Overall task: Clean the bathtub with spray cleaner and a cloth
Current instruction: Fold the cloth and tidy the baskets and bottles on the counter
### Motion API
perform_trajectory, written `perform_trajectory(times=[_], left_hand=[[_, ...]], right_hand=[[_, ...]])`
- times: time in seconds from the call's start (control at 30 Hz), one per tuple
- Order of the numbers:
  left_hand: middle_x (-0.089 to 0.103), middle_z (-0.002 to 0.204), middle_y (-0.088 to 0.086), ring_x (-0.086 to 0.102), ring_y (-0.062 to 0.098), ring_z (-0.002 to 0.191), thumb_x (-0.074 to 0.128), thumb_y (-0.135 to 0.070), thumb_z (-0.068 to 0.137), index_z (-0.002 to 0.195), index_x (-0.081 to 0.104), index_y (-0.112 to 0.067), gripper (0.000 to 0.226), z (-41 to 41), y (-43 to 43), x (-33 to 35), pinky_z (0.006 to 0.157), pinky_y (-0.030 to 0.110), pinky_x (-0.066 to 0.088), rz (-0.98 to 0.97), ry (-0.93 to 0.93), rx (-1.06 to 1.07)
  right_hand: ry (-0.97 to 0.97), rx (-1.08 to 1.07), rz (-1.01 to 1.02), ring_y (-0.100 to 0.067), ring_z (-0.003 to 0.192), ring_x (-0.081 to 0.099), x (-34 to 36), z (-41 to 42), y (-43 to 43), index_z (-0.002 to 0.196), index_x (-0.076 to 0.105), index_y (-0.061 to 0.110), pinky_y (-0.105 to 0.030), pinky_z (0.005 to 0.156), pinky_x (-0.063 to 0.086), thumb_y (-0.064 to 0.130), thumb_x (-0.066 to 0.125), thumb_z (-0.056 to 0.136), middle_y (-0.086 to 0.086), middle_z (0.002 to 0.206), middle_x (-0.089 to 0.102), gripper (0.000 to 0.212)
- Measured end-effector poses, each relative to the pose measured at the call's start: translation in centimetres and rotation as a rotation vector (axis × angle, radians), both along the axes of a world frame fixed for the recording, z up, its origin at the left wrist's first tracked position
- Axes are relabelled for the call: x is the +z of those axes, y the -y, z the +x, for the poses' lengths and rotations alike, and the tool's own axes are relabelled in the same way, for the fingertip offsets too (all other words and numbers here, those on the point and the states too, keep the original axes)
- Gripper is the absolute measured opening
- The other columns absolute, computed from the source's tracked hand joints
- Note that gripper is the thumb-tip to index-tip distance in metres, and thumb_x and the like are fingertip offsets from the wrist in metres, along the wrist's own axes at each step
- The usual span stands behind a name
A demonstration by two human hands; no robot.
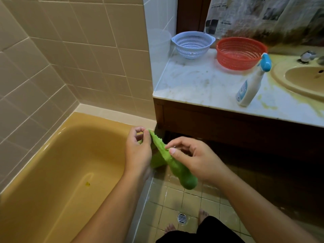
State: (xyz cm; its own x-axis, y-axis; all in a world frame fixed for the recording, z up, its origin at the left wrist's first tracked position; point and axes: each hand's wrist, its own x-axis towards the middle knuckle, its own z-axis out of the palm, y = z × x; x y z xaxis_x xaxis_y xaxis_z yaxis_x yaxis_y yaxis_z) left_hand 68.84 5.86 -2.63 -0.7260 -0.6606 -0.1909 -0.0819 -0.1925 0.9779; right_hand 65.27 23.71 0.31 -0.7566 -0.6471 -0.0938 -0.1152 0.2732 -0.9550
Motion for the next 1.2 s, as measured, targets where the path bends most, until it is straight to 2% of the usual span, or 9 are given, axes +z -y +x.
perform_trajectory(times=[0.07,0.17,0.3,0.43,0.6,0.77,0.9,1.03,1.2], left_hand=[[0.064,0.110,0.022,0.062,0.032,0.094,0.059,-0.017,0.105,0.093,0.066,-0.027,0.017,-0.2,-0.2,0.5,0.078,0.046,0.051,0.146,-0.052,-0.024],[0.066,0.102,0.013,0.066,0.023,0.082,0.058,-0.010,0.103,0.095,0.066,-0.019,0.015,0.0,-0.4,1.5,0.066,0.035,0.056,0.258,-0.134,-0.159],[0.070,0.097,0.004,0.066,0.018,0.082,0.064,-0.013,0.095,0.089,0.072,-0.023,0.015,0.5,-0.7,2.1,0.063,0.030,0.054,0.248,-0.158,-0.289],[0.074,0.103,0.011,0.070,0.022,0.090,0.068,-0.011,0.095,0.097,0.075,-0.016,0.009,0.5,-1.0,2.5,0.071,0.034,0.057,0.275,-0.151,-0.297],[0.075,0.093,0.004,0.071,0.018,0.085,0.071,0.000,0.093,0.109,0.067,-0.014,0.022,0.6,-1.3,2.5,0.065,0.028,0.056,0.221,-0.115,-0.305],[0.067,0.081,0.003,0.062,0.014,0.072,0.063,0.010,0.089,0.122,0.047,-0.020,0.048,1.2,-0.6,2.3,0.068,0.032,0.052,0.071,-0.033,-0.489],[0.063,0.078,0.004,0.058,0.012,0.076,0.061,-0.006,0.083,0.121,0.047,-0.026,0.045,1.8,-0.8,1.9,0.081,0.035,0.050,-0.090,0.047,-0.611],[0.055,0.072,0.003,0.051,0.011,0.069,0.059,-0.001,0.087,0.114,0.050,-0.027,0.039,2.1,-1.0,1.4,0.074,0.032,0.047,-0.137,0.062,-0.617],[0.061,0.088,0.000,0.063,0.015,0.079,0.066,-0.006,0.089,0.110,0.058,-0.030,0.033,2.3,-1.7,0.8,0.064,0.025,0.052,-0.004,0.055,-0.449]], right_hand=[[0.044,0.026,0.037,-0.009,0.096,0.071,-0.4,0.5,0.3,0.110,0.075,0.029,-0.035,0.087,0.061,0.028,0.065,0.101,0.010,0.101,0.075,0.013],[0.088,-0.113,-0.062,-0.015,0.094,0.073,-1.0,0.0,0.4,0.108,0.075,0.026,-0.040,0.087,0.061,0.026,0.068,0.099,0.002,0.100,0.076,0.011],[0.079,-0.243,-0.181,-0.022,0.088,0.074,-0.9,-1.0,0.9,0.109,0.075,0.019,-0.038,0.077,0.065,0.019,0.069,0.098,-0.007,0.096,0.075,0.012],[0.053,-0.353,-0.182,-0.019,0.078,0.073,-0.9,-1.4,1.9,0.104,0.078,0.018,-0.032,0.072,0.063,0.023,0.072,0.097,-0.006,0.087,0.076,0.011],[0.318,-0.426,-0.177,-0.024,0.062,0.067,-0.4,-2.0,2.8,0.100,0.075,0.010,-0.040,0.070,0.063,0.033,0.072,0.097,-0.010,0.071,0.065,0.024],[0.556,-0.345,0.217,-0.018,0.069,0.050,-0.8,-4.5,2.7,0.103,0.078,0.018,-0.036,0.063,0.053,0.072,0.060,0.089,-0.002,0.081,0.054,0.059],[0.638,-0.173,0.351,-0.017,0.075,0.048,-2.6,-5.1,2.4,0.100,0.077,0.015,-0.036,0.072,0.038,0.063,0.070,0.087,0.001,0.080,0.062,0.051],[0.595,-0.298,0.095,-0.017,0.072,0.052,-4.3,-3.9,2.6,0.100,0.080,0.019,-0.031,0.060,0.036,0.029,0.069,0.096,0.003,0.077,0.068,0.016],[0.525,-0.367,-0.312,-0.026,0.089,0.065,-3.0,-1.9,2.9,0.109,0.070,0.007,-0.042,0.084,0.055,0.019,0.058,0.105,-0.010,0.095,0.072,0.018]])
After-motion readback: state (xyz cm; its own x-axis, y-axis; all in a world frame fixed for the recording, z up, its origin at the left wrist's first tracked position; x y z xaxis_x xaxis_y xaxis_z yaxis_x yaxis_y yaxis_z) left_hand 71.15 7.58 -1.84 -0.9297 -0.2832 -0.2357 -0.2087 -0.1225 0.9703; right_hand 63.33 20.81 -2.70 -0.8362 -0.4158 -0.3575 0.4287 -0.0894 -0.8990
